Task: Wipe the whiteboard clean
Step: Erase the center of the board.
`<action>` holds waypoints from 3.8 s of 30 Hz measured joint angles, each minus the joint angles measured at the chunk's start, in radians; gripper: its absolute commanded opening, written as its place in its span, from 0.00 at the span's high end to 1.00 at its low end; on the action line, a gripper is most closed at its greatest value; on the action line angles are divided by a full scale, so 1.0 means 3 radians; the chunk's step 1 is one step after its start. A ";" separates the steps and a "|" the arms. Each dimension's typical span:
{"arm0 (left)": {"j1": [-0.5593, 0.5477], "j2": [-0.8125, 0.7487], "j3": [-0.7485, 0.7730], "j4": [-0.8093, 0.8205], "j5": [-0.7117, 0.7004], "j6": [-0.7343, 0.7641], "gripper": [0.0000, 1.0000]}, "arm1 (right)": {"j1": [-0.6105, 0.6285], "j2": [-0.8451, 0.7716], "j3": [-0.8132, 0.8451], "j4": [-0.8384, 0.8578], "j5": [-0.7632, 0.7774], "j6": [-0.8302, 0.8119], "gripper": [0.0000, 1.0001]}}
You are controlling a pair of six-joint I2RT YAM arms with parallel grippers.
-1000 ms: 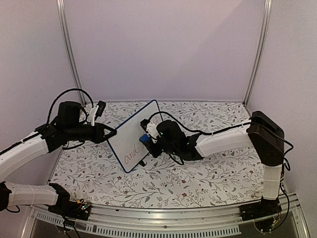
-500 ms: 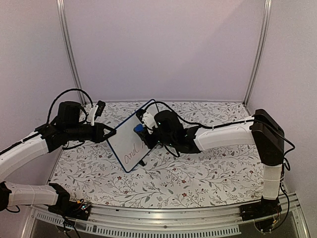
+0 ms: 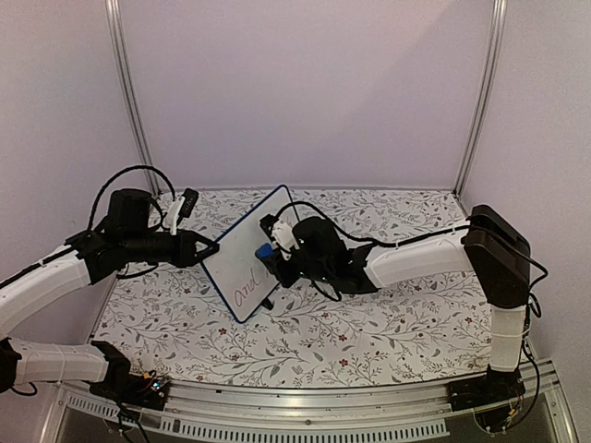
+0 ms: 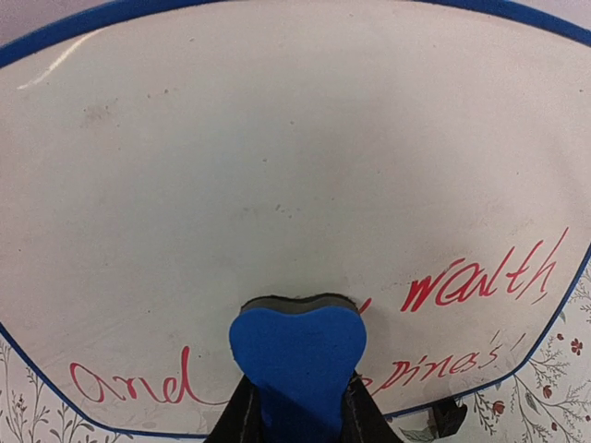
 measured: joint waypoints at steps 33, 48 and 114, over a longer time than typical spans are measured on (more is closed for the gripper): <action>-0.0046 0.1055 0.1383 -0.0448 -0.0567 -0.0014 0.12 | -0.0245 -0.0748 -0.0537 0.0078 0.0256 0.0183 0.81; -0.0146 0.1417 0.1383 -0.0280 -0.0526 0.0020 0.32 | -0.0516 -0.0608 -0.0740 0.0866 -0.0413 0.0594 0.82; -0.0167 0.1527 0.1223 -0.0057 -0.0430 -0.0005 1.00 | -0.0188 0.0122 -0.0006 0.0398 -0.0188 0.0425 0.83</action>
